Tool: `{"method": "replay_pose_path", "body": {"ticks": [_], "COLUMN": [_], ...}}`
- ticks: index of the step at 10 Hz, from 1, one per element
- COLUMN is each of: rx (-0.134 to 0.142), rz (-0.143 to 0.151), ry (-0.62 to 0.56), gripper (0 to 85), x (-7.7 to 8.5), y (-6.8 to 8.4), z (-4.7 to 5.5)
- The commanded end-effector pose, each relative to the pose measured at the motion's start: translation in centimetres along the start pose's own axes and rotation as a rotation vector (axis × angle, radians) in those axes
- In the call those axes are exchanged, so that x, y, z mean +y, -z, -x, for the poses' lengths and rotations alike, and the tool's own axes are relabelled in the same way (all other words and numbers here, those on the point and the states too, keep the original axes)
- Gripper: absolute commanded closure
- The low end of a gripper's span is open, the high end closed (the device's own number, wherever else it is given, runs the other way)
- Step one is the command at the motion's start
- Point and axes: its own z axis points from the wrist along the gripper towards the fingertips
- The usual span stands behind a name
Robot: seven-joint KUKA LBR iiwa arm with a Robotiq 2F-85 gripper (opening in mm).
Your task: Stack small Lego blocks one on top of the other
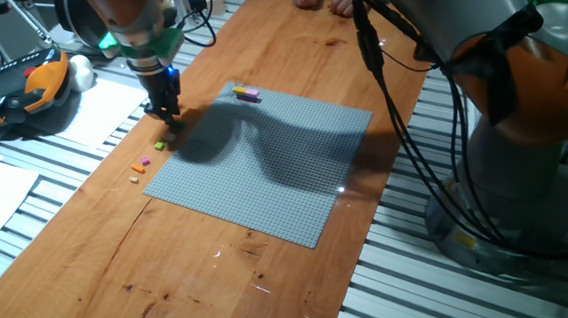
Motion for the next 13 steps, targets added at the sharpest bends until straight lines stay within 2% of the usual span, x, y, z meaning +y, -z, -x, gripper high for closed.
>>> {"method": "replay_pose_path", "body": {"ticks": [1,5,10,11,13], "rx": [-0.001,-0.010,-0.006,-0.005,-0.002], "rz": [0.001,0.009,0.016,0.018,0.023], "ry": [0.005,0.009,0.016,0.024,0.036], "gripper": [51.0,51.0,51.0,68.0,68.0], "x": [0.0,0.1,0.1,0.1,0.1], "y": [-0.2,-1.1,-1.2,-1.3,-1.4], "z": [0.0,-0.3,-0.3,-0.2,-0.2]}}
